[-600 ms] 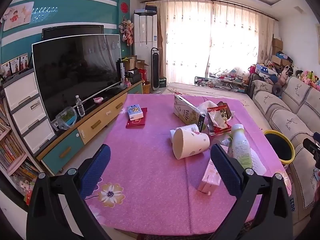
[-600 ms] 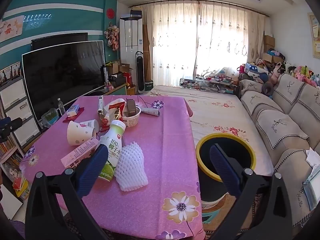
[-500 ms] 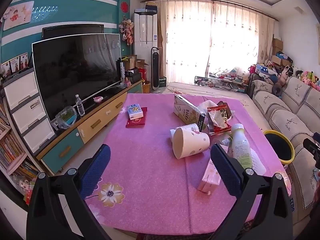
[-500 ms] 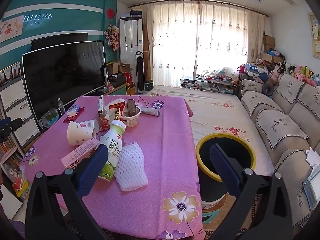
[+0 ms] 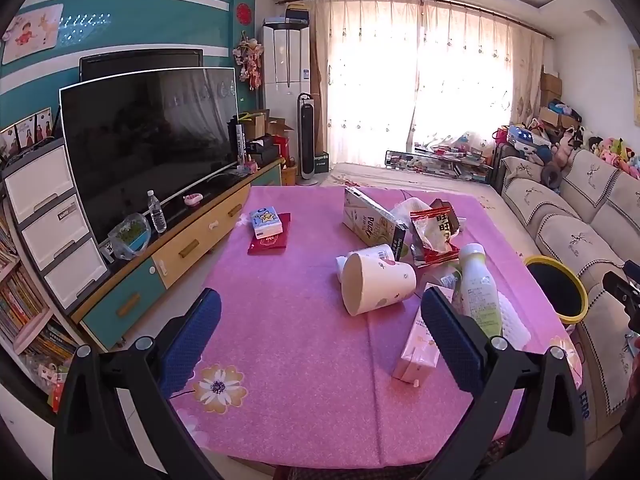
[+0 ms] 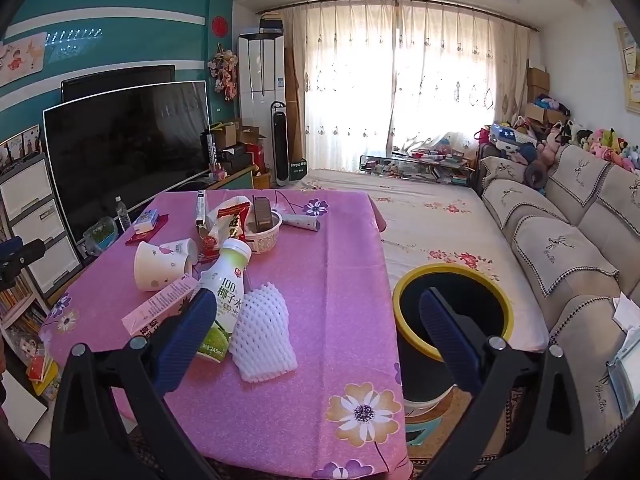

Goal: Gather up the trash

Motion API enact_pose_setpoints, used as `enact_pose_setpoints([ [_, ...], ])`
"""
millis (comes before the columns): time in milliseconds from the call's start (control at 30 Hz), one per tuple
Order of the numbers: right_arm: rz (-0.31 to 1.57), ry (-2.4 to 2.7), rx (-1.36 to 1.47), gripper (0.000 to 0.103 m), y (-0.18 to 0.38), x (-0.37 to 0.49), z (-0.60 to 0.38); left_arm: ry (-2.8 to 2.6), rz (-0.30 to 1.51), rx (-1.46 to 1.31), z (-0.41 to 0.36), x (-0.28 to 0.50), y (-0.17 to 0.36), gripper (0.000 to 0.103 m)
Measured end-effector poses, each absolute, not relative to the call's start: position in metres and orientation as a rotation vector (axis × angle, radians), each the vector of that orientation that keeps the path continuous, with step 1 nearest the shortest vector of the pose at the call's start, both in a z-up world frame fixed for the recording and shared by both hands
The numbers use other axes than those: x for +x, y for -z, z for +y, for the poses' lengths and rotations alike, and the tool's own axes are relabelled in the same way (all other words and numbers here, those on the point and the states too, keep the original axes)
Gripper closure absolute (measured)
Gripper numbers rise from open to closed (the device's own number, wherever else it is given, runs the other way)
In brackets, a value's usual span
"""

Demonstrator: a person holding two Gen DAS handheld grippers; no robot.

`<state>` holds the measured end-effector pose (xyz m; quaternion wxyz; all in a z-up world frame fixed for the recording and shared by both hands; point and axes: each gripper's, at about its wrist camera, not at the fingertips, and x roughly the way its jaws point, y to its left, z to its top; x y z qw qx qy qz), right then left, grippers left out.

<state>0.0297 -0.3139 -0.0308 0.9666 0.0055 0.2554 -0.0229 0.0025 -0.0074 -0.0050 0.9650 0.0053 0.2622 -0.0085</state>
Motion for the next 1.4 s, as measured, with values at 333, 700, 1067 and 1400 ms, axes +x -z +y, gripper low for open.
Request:
enact_pose_setpoints([
  [333, 0.526, 0.051, 0.019, 0.006, 0.034, 0.032, -0.317, 0.027, 0.552, 0.007, -0.004, 0.005, 0.009, 0.005],
  [700, 0.531, 0.053, 0.021, 0.006, 0.036, 0.034, -0.315, 0.029, 0.553, 0.005, -0.004, 0.006, 0.010, 0.005],
  [1067, 0.533, 0.056, 0.026, 0.006, 0.038, 0.036, -0.316, 0.025, 0.558, 0.005, -0.003, 0.007, 0.013, 0.005],
  [1400, 0.533, 0.055, 0.026, 0.006, 0.039, 0.036, -0.316, 0.026, 0.562, 0.005, -0.003, 0.008, 0.015, 0.005],
])
